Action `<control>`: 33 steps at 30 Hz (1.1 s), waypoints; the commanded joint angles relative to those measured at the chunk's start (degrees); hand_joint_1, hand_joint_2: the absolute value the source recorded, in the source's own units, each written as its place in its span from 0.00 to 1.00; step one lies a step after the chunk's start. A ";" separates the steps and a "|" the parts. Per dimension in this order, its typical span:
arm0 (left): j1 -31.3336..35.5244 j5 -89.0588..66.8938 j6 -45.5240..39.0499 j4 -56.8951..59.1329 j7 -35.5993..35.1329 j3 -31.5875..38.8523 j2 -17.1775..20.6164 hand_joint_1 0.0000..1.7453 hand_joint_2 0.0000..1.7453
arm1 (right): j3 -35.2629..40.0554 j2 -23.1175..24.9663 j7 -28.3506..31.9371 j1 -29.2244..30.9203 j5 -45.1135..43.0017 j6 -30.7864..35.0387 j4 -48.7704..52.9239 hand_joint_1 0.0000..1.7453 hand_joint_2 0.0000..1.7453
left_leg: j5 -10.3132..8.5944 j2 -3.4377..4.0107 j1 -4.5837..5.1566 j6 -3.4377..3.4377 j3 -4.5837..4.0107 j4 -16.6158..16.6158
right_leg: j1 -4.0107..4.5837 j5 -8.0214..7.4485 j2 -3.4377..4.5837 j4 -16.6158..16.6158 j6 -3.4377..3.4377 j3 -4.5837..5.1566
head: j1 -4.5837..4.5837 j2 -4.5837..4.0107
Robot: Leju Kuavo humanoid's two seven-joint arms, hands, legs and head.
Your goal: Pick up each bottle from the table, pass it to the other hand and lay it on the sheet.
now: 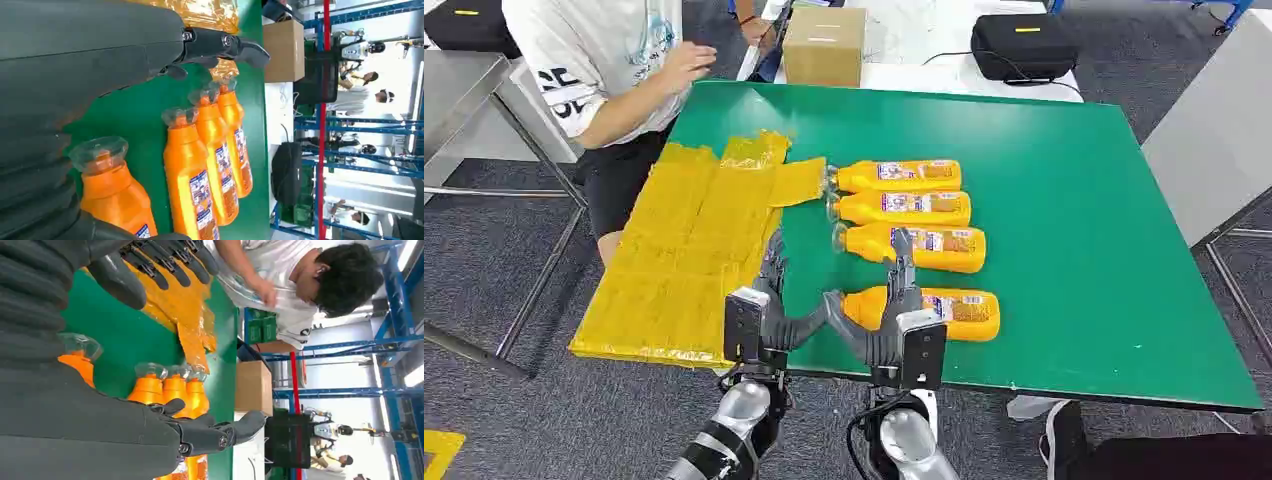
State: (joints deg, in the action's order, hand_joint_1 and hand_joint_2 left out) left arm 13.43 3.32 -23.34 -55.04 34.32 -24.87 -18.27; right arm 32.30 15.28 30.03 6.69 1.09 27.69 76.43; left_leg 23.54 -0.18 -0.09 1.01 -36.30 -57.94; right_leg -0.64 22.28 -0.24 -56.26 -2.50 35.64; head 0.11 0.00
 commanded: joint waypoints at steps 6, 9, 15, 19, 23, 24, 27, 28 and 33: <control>-0.73 0.46 -0.51 0.94 0.04 1.22 -0.38 0.00 1.00 | -1.05 1.45 -0.11 -4.93 0.46 1.00 -1.67 0.00 1.00 | 0.09 -0.03 -0.02 -0.05 0.27 0.10 | 0.02 0.10 -0.03 0.09 0.07 -0.27 | 0.00 0.00; -0.73 0.46 -0.51 0.94 0.04 1.22 -0.38 0.00 1.00 | -1.05 1.45 -0.11 -4.93 0.46 1.00 -1.67 0.00 1.00 | 0.13 -0.03 -0.03 -0.06 0.35 0.10 | 0.03 0.14 -0.03 0.09 0.08 -0.36 | 0.00 0.00; -0.67 0.50 -0.92 1.07 -0.11 1.67 -0.17 0.00 1.00 | -1.09 1.34 -0.53 -4.77 1.15 1.68 -1.89 0.00 1.00 | 0.10 -0.02 -0.03 -0.05 0.29 0.10 | 0.04 0.11 -0.02 0.08 0.07 -0.29 | 0.00 0.00; -0.74 0.70 -0.82 1.22 -0.03 2.92 0.19 0.00 1.00 | -2.33 -0.12 -3.48 -3.48 5.72 4.77 -4.27 0.00 1.00 | 0.10 -0.02 -0.02 -0.05 0.34 0.12 | 0.03 0.11 -0.02 0.12 0.07 -0.34 | -0.02 0.00; -0.51 0.09 -1.78 2.34 0.19 4.37 0.64 0.00 1.00 | -4.06 -2.64 -7.19 -1.88 12.10 6.80 -7.58 0.00 1.00 | 0.11 -0.01 -0.04 -0.05 0.47 0.17 | 0.04 0.10 0.00 0.18 0.08 -0.48 | -0.02 0.00; -0.22 -1.03 -3.06 2.91 0.70 5.11 0.63 0.00 1.00 | -4.85 -3.24 -9.37 -1.35 16.49 7.86 -8.95 0.00 1.00 | 0.17 0.00 -0.04 -0.07 0.64 0.21 | 0.04 0.17 0.01 0.20 0.10 -0.64 | 0.00 0.00; 0.15 -1.55 -2.78 3.26 0.71 5.89 0.90 0.00 1.00 | -6.38 -3.99 -10.01 -1.14 18.41 7.40 -9.20 0.00 1.00 | 0.11 0.01 -0.03 -0.05 0.45 0.15 | 0.04 0.10 0.02 0.17 0.08 -0.47 | -0.02 0.00; 0.15 -1.55 -2.78 3.26 0.71 5.89 0.90 0.00 1.00 | -6.38 -3.99 -10.01 -1.14 18.41 7.40 -9.20 0.00 1.00 | 0.11 0.00 -0.04 -0.06 0.45 0.15 | 0.05 0.09 0.01 0.17 0.08 -0.48 | 0.00 0.00; 0.67 -3.07 -2.95 4.29 0.33 6.81 0.79 0.00 1.00 | -7.67 -4.50 -12.62 -1.17 23.87 7.79 -8.98 0.00 1.00 | 0.05 0.01 -0.01 -0.03 0.21 0.09 | 0.02 0.04 0.02 0.09 0.05 -0.23 | 0.00 0.00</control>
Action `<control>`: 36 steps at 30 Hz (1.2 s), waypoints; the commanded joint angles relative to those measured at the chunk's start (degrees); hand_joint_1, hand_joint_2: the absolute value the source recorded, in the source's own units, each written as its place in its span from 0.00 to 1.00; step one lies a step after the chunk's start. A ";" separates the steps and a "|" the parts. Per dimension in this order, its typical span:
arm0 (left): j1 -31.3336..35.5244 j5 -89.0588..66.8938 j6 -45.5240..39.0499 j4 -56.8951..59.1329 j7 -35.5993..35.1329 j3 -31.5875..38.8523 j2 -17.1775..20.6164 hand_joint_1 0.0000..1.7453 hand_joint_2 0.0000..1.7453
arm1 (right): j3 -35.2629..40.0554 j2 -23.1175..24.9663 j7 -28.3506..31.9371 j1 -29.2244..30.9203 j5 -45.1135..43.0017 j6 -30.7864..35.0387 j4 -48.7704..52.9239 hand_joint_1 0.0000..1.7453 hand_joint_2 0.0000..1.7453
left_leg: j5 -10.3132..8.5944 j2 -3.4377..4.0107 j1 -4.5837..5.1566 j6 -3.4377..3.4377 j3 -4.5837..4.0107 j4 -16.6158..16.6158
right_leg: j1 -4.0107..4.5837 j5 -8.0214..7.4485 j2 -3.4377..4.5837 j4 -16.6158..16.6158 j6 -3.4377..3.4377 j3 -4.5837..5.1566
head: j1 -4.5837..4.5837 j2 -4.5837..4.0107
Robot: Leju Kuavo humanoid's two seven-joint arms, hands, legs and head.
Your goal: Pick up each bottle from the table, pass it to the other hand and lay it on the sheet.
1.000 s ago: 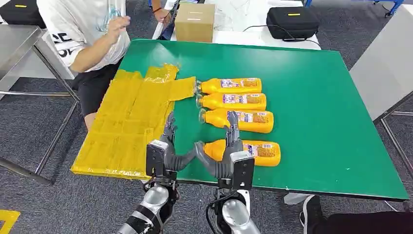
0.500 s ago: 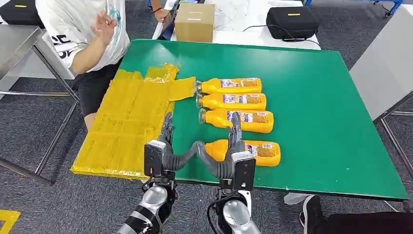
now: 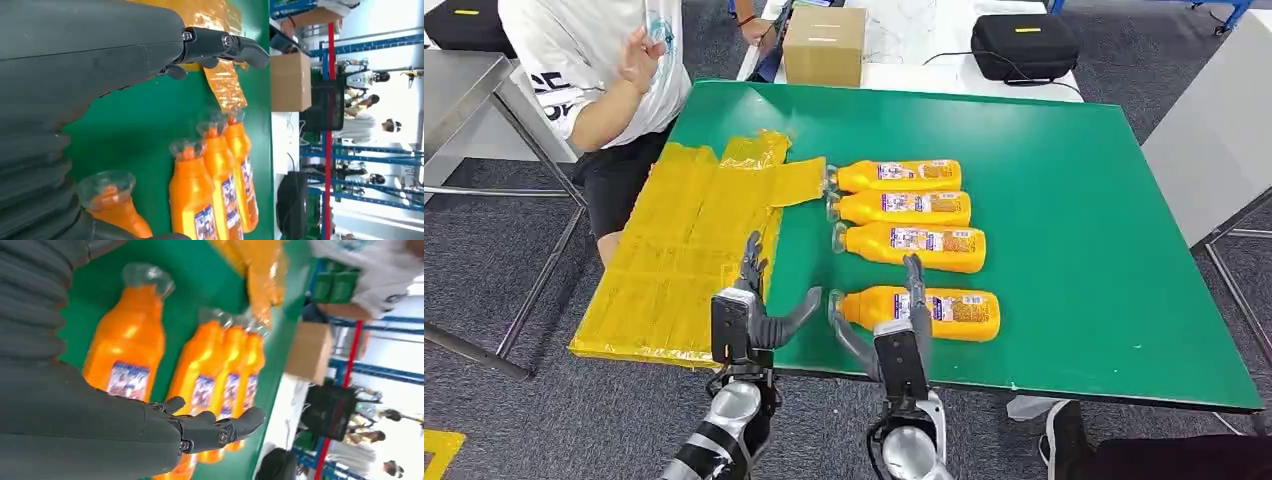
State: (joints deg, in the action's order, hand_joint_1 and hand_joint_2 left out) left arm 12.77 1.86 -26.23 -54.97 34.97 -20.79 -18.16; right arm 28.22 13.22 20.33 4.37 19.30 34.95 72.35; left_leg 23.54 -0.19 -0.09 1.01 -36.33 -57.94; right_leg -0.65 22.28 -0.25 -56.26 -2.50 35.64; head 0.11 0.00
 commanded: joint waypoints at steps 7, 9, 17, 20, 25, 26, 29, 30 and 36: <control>1.36 -3.91 1.80 4.90 -0.11 5.66 0.05 0.00 1.00 | -9.05 -5.67 -8.18 1.24 17.10 -2.44 -5.08 0.00 1.00 | 0.05 -0.06 -0.01 -0.03 0.28 0.10 | 0.02 0.06 -0.06 0.11 0.05 -0.29 | 0.00 0.00; 1.05 -4.53 2.36 4.24 -0.45 5.89 -0.06 0.00 1.00 | -9.80 -6.52 -10.41 1.38 21.45 -2.97 -5.48 0.00 1.00 | 0.13 -0.04 -0.02 -0.04 0.44 0.10 | 0.02 0.13 -0.04 0.11 0.07 -0.46 | 0.00 0.00; 0.36 -5.85 4.71 2.50 -1.57 7.19 -0.37 0.00 1.00 | -10.27 -10.20 -17.75 3.37 35.22 -6.62 -6.03 0.00 1.00 | 0.13 0.02 -0.01 -0.04 0.37 0.05 | 0.02 0.11 0.02 0.07 0.07 -0.37 | 0.00 0.00; 0.04 -6.40 5.46 1.80 -2.00 7.53 -0.47 0.00 1.00 | -10.50 -11.04 -18.75 3.74 37.02 -8.38 -6.58 0.00 1.00 | 0.33 0.10 -0.02 -0.09 0.79 0.03 | 0.04 0.29 0.11 0.05 0.15 -0.77 | -0.02 0.00; -0.02 -6.62 5.84 1.71 -2.15 7.69 -0.52 0.00 1.00 | -10.18 -11.26 -19.77 4.01 38.59 -9.05 -7.22 0.00 1.00 | 0.07 0.02 0.01 -0.02 0.20 0.04 | 0.00 0.06 0.02 0.05 0.04 -0.20 | -0.02 0.00; -0.11 -6.72 6.60 1.46 -2.29 8.10 -0.64 0.00 1.00 | -10.04 -11.63 -20.32 4.40 39.37 -10.14 -7.82 0.00 1.00 | 0.17 0.05 -0.01 -0.05 0.39 0.03 | 0.02 0.14 0.06 0.05 0.07 -0.39 | -0.02 0.00; -0.39 -6.67 7.92 1.03 -2.65 8.68 -0.64 0.00 1.00 | -9.99 -12.44 -21.09 5.64 39.73 -12.95 -10.48 0.00 1.00 | 0.15 0.06 -0.01 -0.04 0.38 0.04 | 0.02 0.11 0.06 0.07 0.06 -0.38 | -0.02 0.00; -0.40 -6.60 8.38 1.05 -2.73 8.86 -0.63 0.00 1.00 | -10.02 -12.83 -21.19 6.20 39.56 -14.12 -11.56 0.00 1.00 | 0.14 0.06 0.00 -0.04 0.40 0.07 | 0.01 0.11 0.06 0.07 0.06 -0.39 | -0.02 0.00; 0.21 -6.52 10.12 2.97 -3.18 9.89 -0.77 0.00 1.00 | -8.19 -13.42 -22.47 9.20 42.19 -16.48 -17.16 0.00 1.00 | 0.05 0.05 0.00 -0.02 0.21 0.06 | 0.01 0.02 0.06 0.08 0.03 -0.21 | -0.02 0.00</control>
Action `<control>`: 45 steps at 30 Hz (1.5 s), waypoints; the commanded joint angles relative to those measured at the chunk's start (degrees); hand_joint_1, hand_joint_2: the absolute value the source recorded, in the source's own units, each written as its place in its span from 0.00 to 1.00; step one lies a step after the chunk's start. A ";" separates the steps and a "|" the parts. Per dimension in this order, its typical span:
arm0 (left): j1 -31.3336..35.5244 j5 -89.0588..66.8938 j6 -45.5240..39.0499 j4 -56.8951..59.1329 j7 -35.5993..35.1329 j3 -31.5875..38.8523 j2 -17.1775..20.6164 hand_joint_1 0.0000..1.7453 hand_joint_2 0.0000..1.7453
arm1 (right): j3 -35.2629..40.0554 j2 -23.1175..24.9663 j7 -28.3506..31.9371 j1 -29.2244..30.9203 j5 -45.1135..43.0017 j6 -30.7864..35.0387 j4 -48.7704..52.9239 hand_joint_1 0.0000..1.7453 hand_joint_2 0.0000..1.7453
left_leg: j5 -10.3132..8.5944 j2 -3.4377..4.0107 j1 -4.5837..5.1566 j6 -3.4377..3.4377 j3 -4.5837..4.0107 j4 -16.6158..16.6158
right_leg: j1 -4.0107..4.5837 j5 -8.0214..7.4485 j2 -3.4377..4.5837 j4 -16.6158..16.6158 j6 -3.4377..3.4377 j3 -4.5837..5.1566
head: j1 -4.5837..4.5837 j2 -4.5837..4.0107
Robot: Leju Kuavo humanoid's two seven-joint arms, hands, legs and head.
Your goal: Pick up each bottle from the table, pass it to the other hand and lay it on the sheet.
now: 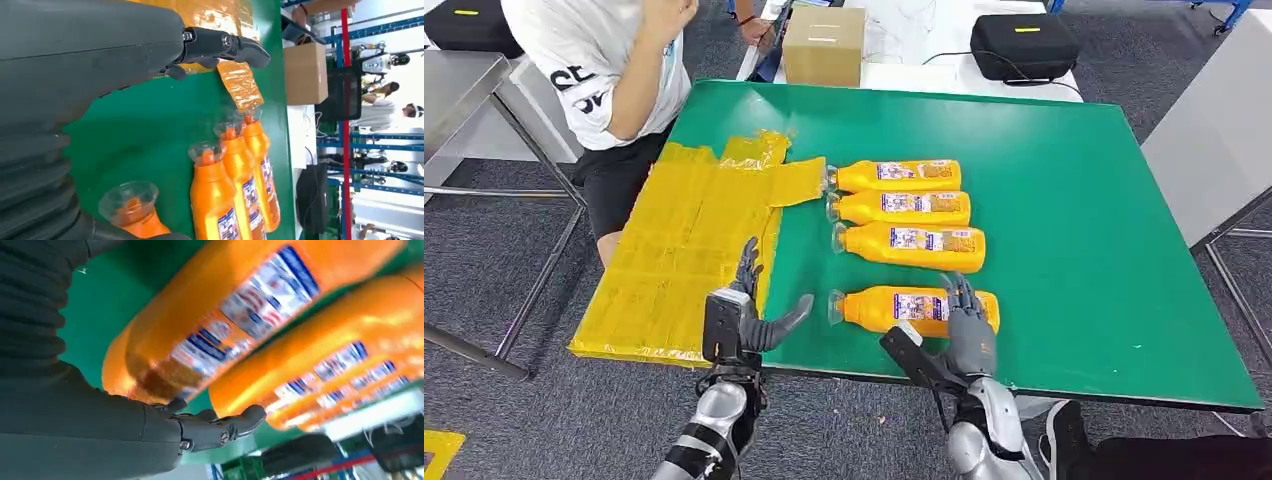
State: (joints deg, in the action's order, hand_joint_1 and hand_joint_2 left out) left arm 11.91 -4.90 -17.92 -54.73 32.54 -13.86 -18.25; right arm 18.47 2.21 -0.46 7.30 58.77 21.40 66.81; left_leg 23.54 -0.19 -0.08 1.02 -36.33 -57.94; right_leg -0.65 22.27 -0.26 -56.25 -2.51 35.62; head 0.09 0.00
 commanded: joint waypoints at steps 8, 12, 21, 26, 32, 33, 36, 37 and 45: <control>0.97 0.76 3.37 2.65 -1.04 4.53 -0.63 0.00 1.00 | 2.04 -2.34 -3.33 8.60 5.10 -3.30 -15.01 0.00 1.00 | 0.08 0.04 -0.02 -0.04 0.30 0.07 | 0.03 0.07 0.04 0.08 0.06 -0.30 | 0.00 0.00; 0.59 0.49 3.33 2.04 -0.86 4.90 -0.83 0.00 1.00 | 1.44 -1.92 -3.33 9.49 4.96 -2.16 -15.07 0.00 1.00 | 0.07 0.07 -0.01 -0.03 0.27 0.05 | 0.01 0.05 0.07 0.05 0.05 -0.25 | 0.00 0.00; 0.41 0.41 4.16 1.82 -1.07 5.18 -0.90 0.00 1.00 | 0.89 -2.84 -3.82 10.65 4.70 -4.75 -16.75 0.00 1.00 | 0.07 0.02 -0.02 -0.03 0.24 0.03 | 0.02 0.06 0.02 0.04 0.05 -0.25 | 0.02 0.00; 1.00 0.38 5.63 3.26 -0.92 5.30 -0.91 0.00 1.00 | 1.85 -4.59 -3.54 10.66 2.88 -11.53 -20.04 0.91 1.00 | 0.07 -0.07 -0.03 -0.02 0.32 0.05 | 0.03 0.08 -0.08 0.08 0.05 -0.36 | 0.00 0.00; 1.77 0.73 6.38 4.97 -0.26 5.65 -0.86 0.00 1.00 | 3.32 -5.19 -1.32 11.03 -0.39 -15.62 -21.82 1.00 1.00 | 0.06 -0.15 -0.06 -0.03 0.61 0.09 | 0.07 0.09 -0.15 0.19 0.07 -0.65 | 0.00 0.00; 1.95 0.98 6.67 5.31 -0.16 5.77 -0.81 0.00 1.00 | 3.75 -5.51 -0.67 11.10 -1.37 -16.53 -21.97 1.00 1.00 | 0.07 -0.14 -0.04 0.02 0.62 0.06 | 0.05 0.08 -0.15 0.18 0.05 -0.65 | 0.02 0.00; 2.21 1.31 7.04 5.76 0.17 5.89 -0.65 0.00 1.00 | 3.77 -5.73 0.90 11.07 -3.92 -17.67 -22.04 1.00 1.00 | 0.06 -0.19 -0.05 0.02 0.79 0.09 | 0.06 0.12 -0.18 0.25 0.01 -0.82 | 0.02 0.00; 2.29 1.43 7.13 5.91 0.25 5.95 -0.66 0.00 1.00 | 3.97 -5.85 1.07 11.12 -4.26 -17.82 -21.98 1.00 1.00 | 0.07 -0.13 -0.05 0.03 0.81 0.06 | 0.06 0.10 -0.13 0.22 -0.01 -0.84 | 0.02 0.00; 2.68 1.51 6.50 6.57 1.17 6.25 -0.55 0.00 1.00 | 3.19 -4.90 4.12 10.42 -10.53 -14.90 -16.87 1.00 1.00 | 0.15 -0.09 -0.05 0.08 1.04 0.06 | 0.06 0.09 -0.07 0.23 0.00 -1.02 | 0.00 0.00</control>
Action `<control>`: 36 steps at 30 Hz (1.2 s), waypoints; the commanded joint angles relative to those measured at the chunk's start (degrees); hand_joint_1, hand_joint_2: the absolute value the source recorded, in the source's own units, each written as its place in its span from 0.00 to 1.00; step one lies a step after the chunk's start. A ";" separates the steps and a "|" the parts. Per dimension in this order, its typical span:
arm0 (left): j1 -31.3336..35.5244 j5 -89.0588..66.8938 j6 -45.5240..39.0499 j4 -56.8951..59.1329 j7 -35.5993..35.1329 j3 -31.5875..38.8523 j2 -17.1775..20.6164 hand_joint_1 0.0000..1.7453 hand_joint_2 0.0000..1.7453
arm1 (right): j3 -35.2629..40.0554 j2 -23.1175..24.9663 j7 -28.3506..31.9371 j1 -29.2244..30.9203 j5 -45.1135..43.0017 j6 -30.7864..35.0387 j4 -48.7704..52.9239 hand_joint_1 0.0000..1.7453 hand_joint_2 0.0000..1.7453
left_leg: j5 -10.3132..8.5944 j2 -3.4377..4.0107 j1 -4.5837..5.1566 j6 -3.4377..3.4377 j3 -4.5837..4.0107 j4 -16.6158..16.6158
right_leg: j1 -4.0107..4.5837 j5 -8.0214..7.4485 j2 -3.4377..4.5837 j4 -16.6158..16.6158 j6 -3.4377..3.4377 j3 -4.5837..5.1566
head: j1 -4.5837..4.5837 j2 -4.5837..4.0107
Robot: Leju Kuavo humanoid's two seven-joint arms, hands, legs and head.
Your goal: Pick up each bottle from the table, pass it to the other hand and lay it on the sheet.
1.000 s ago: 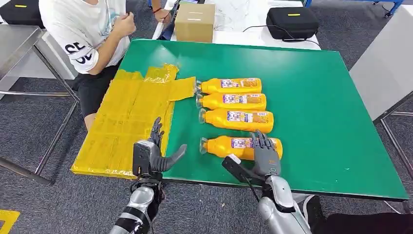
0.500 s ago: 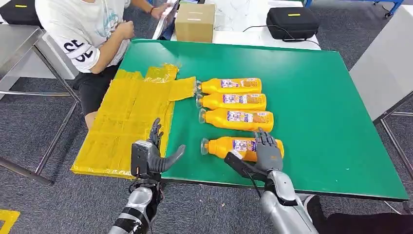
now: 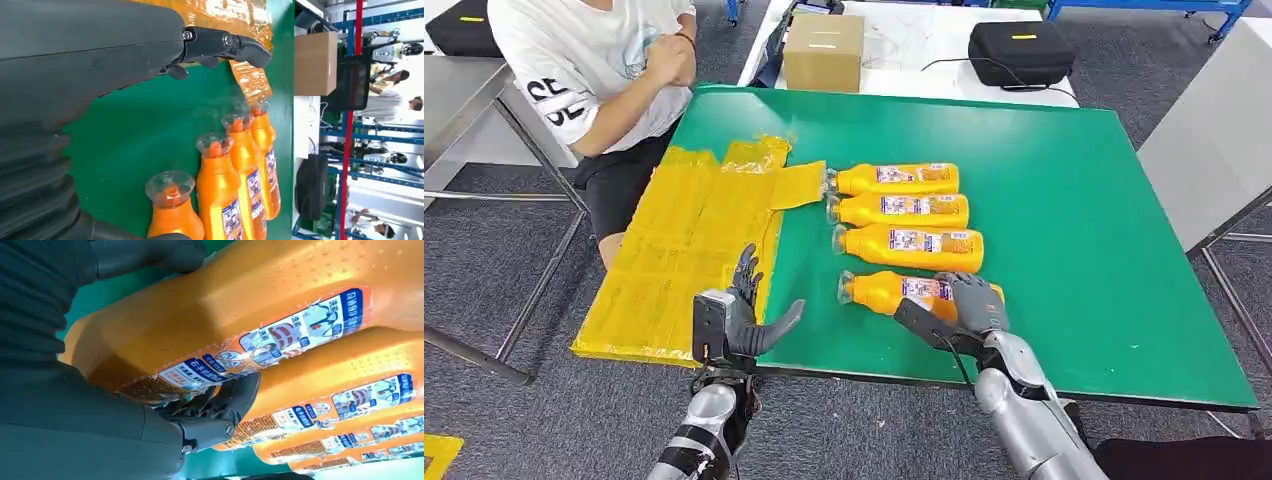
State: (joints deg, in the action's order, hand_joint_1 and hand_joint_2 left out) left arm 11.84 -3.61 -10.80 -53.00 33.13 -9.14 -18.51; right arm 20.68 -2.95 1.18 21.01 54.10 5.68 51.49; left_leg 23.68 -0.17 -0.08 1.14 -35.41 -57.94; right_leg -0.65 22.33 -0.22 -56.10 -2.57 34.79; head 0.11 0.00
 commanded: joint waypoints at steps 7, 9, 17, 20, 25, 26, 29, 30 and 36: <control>3.82 -1.11 -3.35 5.92 0.61 0.91 0.39 0.00 1.00 | -2.10 5.89 8.24 -5.45 -14.49 6.35 8.36 1.00 1.00 | 0.04 0.13 -0.03 -0.08 0.14 0.03 | 0.04 -0.01 0.07 -0.01 0.09 -0.12 | 0.00 0.00; 4.61 -2.26 -4.76 6.59 0.73 0.17 0.76 0.00 1.00 | -2.69 8.24 10.75 -6.91 -17.96 8.74 11.48 1.00 1.00 | 0.05 0.14 -0.03 -0.09 0.09 0.03 | 0.03 0.00 0.09 -0.03 0.11 -0.06 | -0.02 0.00; 7.49 -3.95 -7.12 6.41 0.15 -1.06 2.08 0.00 1.00 | -1.55 13.31 16.08 -7.45 -25.91 14.12 13.35 1.00 1.00 | 0.00 0.17 -0.05 -0.09 -0.29 0.01 | 0.05 -0.02 0.13 -0.10 0.10 0.28 | -0.02 0.00; 8.02 -2.70 -4.97 5.39 -0.86 -1.25 2.35 0.00 1.00 | -0.79 13.89 16.59 -6.43 -27.61 15.16 11.84 1.00 1.00 | -0.01 0.17 -0.03 -0.08 -0.36 0.02 | 0.02 -0.03 0.14 -0.09 0.10 0.33 | -0.02 0.00; 7.57 1.05 2.44 2.26 -2.97 -3.06 2.95 0.00 1.00 | 0.15 14.38 18.64 -3.44 -29.60 15.52 6.90 1.00 1.00 | 0.00 0.18 -0.02 -0.09 -0.38 0.01 | 0.02 -0.03 0.16 -0.06 0.11 0.33 | 0.00 0.00; 7.65 1.05 2.45 2.18 -2.97 -3.10 2.88 0.00 1.00 | 0.17 14.44 18.64 -3.33 -29.60 15.50 6.89 1.00 1.00 | -0.01 0.16 -0.01 -0.08 -0.41 0.02 | 0.00 -0.04 0.15 -0.06 0.11 0.35 | 0.00 0.00; 6.92 4.09 7.68 0.23 -3.79 -4.29 3.56 0.00 1.00 | 0.44 14.47 19.95 -1.83 -30.46 15.62 4.98 1.00 1.00 | 0.01 0.17 -0.01 -0.09 -0.41 0.02 | 0.01 -0.04 0.17 -0.06 0.12 0.33 | -0.02 0.00; 6.70 5.66 10.40 -0.43 -4.28 -4.92 3.96 0.00 1.00 | 0.38 14.41 20.33 -1.38 -31.02 15.58 4.69 1.00 1.00 | 0.04 0.20 -0.02 -0.11 -0.33 0.03 | 0.02 -0.02 0.20 -0.06 0.15 0.27 | 0.00 0.00; 5.68 8.59 16.55 -3.82 -4.40 -6.80 4.76 0.00 1.00 | 1.19 14.47 21.18 1.18 -31.50 13.66 1.63 1.00 1.00 | 0.05 0.24 -0.02 -0.11 -0.29 0.04 | 0.02 -0.01 0.24 -0.06 0.13 0.25 | -0.02 0.00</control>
State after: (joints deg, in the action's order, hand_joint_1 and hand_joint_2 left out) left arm 16.90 3.24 2.30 -54.27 29.29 -12.24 -17.42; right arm 20.26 11.45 21.55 16.46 23.15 20.39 61.26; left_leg 23.64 -0.14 -0.08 1.10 -35.93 -57.94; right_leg -0.65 22.27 -0.18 -56.18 -2.52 35.19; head 0.09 0.00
